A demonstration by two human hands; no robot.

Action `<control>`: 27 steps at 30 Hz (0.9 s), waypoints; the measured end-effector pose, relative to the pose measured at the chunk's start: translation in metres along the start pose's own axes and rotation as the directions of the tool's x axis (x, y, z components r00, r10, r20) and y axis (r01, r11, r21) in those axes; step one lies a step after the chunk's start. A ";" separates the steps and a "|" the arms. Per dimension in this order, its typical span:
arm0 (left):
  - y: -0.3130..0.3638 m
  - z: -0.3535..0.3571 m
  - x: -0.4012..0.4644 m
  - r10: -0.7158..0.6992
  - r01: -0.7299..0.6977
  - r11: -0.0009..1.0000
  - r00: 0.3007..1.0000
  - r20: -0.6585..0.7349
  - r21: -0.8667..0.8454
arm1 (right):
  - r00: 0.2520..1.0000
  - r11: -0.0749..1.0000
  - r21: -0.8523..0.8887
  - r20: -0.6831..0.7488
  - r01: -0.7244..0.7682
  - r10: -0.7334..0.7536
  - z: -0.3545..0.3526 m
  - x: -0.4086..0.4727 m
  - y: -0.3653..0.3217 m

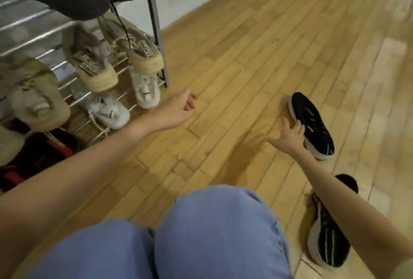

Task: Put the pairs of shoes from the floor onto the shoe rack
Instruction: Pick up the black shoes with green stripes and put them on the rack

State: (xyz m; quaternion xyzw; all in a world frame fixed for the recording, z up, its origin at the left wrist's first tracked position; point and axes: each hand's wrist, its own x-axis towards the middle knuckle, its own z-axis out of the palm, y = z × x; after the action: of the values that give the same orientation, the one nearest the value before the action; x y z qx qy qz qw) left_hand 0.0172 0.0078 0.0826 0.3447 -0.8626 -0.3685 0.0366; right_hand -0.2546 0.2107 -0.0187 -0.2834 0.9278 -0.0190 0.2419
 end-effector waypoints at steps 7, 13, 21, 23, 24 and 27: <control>0.023 0.055 0.038 0.124 -0.148 0.984 0.970 0.209 0.102 | 0.961 0.967 0.063 -0.116 -0.246 0.252 0.013 0.022 0.086; 0.023 0.082 0.045 0.097 -0.110 0.993 0.963 0.251 0.038 | 0.934 0.918 0.252 -0.106 -0.306 0.340 0.007 0.046 0.104; -0.001 0.098 0.041 -0.143 0.183 0.961 0.970 0.195 -0.208 | 0.898 0.809 0.487 -0.104 -0.330 0.428 0.001 0.040 0.080; 0.000 0.103 0.038 -0.211 0.277 0.908 0.950 0.229 -0.313 | 0.918 0.659 0.701 -0.016 -0.271 0.395 0.000 0.028 0.056; 0.002 0.106 0.036 -0.236 0.316 0.882 0.938 0.254 -0.349 | 0.937 0.558 0.791 0.051 -0.250 0.347 0.001 0.020 0.046; 0.010 0.109 0.031 -0.257 0.366 0.837 0.920 0.297 -0.407 | 0.975 0.366 0.905 0.182 -0.217 0.127 0.012 -0.004 0.021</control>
State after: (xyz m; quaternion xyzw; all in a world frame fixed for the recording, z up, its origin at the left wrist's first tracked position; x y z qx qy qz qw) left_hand -0.0465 0.0600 0.0046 0.4179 -0.6824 -0.5980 -0.0450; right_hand -0.2567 0.2318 -0.0308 -0.0043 0.7749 -0.4925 0.3961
